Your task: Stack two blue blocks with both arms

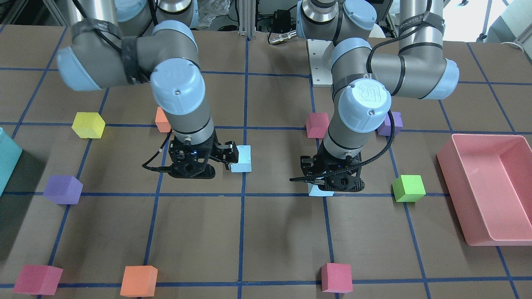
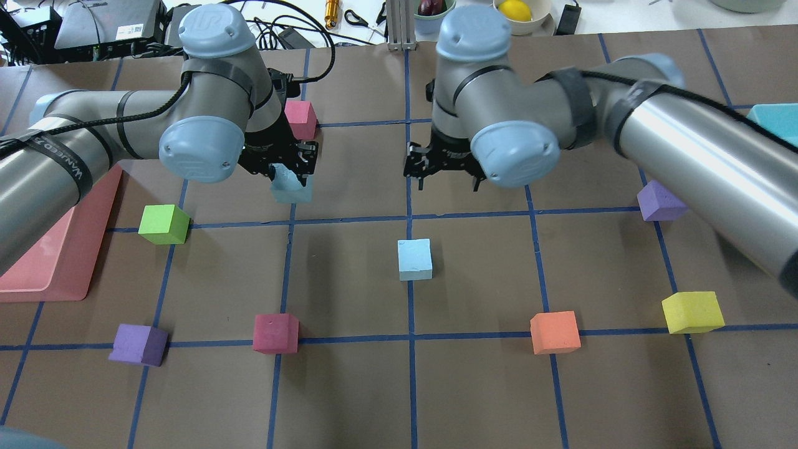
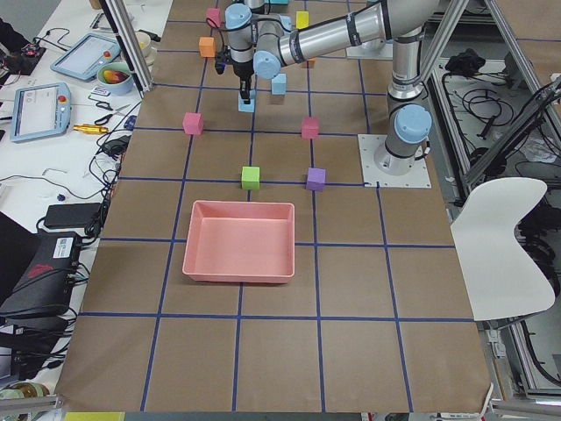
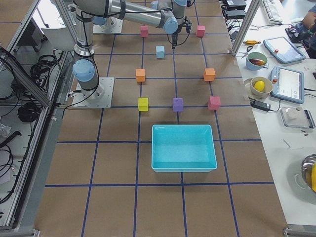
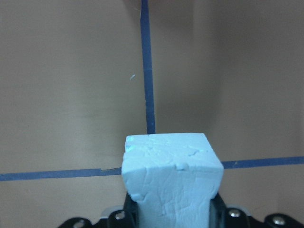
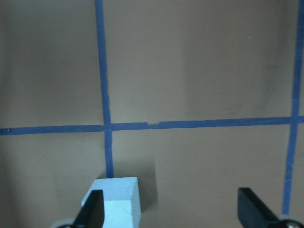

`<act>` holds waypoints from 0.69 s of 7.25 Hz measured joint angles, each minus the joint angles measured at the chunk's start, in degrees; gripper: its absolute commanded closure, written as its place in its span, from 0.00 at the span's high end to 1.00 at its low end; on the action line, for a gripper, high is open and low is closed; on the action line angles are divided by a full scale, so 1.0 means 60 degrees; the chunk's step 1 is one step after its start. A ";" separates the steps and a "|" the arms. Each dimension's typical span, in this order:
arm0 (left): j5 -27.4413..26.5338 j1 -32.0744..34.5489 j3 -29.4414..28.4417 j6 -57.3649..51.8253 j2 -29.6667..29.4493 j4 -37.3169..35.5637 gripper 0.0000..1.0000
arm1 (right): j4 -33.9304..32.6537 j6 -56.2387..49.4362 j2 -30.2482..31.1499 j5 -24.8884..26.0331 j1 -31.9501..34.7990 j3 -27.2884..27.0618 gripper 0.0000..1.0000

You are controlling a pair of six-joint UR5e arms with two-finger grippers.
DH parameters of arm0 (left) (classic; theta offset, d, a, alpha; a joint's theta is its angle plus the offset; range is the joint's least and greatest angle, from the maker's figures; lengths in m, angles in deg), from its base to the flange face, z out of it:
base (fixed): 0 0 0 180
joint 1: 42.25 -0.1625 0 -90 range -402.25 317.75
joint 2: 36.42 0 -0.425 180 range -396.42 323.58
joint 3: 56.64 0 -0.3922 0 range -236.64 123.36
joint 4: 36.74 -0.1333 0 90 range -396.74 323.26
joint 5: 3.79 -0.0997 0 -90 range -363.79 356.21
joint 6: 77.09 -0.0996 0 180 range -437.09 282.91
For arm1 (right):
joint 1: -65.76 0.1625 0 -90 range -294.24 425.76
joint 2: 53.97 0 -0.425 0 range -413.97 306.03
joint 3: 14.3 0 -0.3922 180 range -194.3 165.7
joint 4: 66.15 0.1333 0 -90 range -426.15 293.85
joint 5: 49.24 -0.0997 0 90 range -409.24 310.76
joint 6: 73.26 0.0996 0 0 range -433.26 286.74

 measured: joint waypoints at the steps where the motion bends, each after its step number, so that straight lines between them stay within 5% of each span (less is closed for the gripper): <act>1: -0.0002 0.0584 0.0067 0.0842 0.0189 0.0080 0.00 | 0.0683 -0.0795 0.0504 0.0018 -0.0630 0.0059 1.00; 5: 0.0003 0.2832 0.0108 0.3003 0.0039 0.0012 0.00 | 0.2359 -0.2078 0.2149 0.0414 -0.1497 0.0084 1.00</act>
